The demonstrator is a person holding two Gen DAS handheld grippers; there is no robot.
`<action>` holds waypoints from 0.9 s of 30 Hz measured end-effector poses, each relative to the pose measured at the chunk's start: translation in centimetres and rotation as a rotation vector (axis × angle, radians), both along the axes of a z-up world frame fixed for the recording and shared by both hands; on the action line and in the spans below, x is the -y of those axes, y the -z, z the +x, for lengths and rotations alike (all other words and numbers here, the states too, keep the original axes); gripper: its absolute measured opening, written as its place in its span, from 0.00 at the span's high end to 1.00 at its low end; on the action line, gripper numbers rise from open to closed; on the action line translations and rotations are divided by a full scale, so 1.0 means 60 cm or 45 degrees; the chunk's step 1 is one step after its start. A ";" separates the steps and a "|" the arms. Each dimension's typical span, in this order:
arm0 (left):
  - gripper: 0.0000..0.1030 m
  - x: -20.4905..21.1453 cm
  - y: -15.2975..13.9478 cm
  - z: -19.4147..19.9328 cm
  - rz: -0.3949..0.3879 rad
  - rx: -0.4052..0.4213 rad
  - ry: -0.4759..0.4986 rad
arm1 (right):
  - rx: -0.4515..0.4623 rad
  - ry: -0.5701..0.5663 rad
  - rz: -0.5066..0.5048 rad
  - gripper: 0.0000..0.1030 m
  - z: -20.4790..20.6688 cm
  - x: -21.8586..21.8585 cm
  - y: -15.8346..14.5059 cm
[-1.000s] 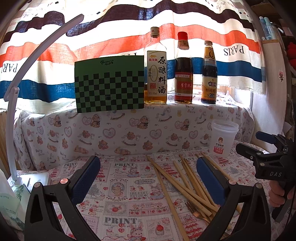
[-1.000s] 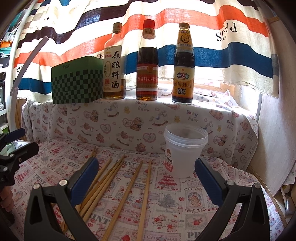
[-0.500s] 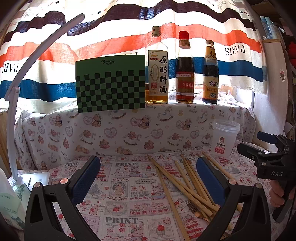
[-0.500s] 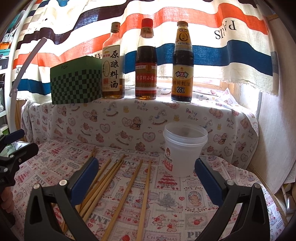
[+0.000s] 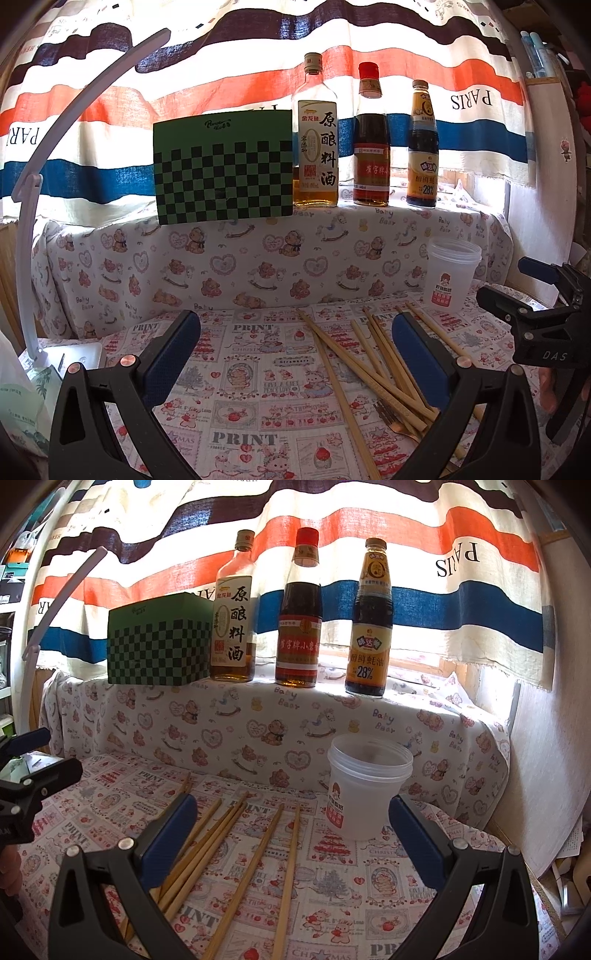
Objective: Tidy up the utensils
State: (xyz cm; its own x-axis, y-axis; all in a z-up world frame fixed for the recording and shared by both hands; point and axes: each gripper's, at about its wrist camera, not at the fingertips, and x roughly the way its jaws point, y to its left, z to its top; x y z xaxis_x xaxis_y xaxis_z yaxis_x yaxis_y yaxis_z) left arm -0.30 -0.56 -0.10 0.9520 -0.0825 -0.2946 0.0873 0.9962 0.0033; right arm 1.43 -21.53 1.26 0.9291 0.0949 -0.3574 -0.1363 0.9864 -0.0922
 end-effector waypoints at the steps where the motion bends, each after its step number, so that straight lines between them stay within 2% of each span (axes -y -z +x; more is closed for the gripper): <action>1: 0.00 0.000 0.000 0.001 0.000 -0.003 0.000 | -0.005 0.003 0.007 0.00 0.001 0.001 0.000; 9: 0.00 -0.003 0.000 0.006 -0.012 -0.032 -0.030 | -0.025 0.039 0.038 0.00 0.006 0.012 0.001; 13: 0.00 -0.012 -0.002 -0.005 -0.003 0.001 -0.206 | -0.089 -0.001 0.029 0.00 0.007 0.003 0.006; 15: 0.00 -0.015 -0.002 -0.005 -0.021 -0.008 -0.186 | -0.098 -0.007 0.015 0.03 0.006 -0.002 0.007; 17: 0.00 -0.012 0.000 0.000 -0.013 -0.042 -0.148 | -0.114 -0.025 0.011 0.13 0.005 -0.005 0.008; 19: 0.00 -0.007 0.001 0.002 0.003 -0.063 -0.120 | -0.173 -0.058 0.043 0.37 0.011 -0.002 0.011; 20: 0.01 -0.005 0.001 0.003 0.006 -0.066 -0.102 | -0.208 -0.070 0.066 0.43 0.015 0.001 0.013; 21: 0.04 -0.004 0.001 0.004 0.010 -0.069 -0.102 | -0.259 -0.085 0.105 0.56 0.022 0.006 0.016; 22: 0.08 -0.003 0.001 0.006 0.016 -0.077 -0.115 | -0.320 -0.089 0.152 0.64 0.030 0.013 0.020; 24: 0.13 -0.003 0.003 0.010 0.011 -0.102 -0.111 | -0.432 -0.080 0.240 0.73 0.046 0.028 0.032; 27: 0.13 -0.011 0.007 0.017 -0.021 -0.150 -0.113 | -0.560 -0.057 0.278 0.91 0.063 0.039 0.050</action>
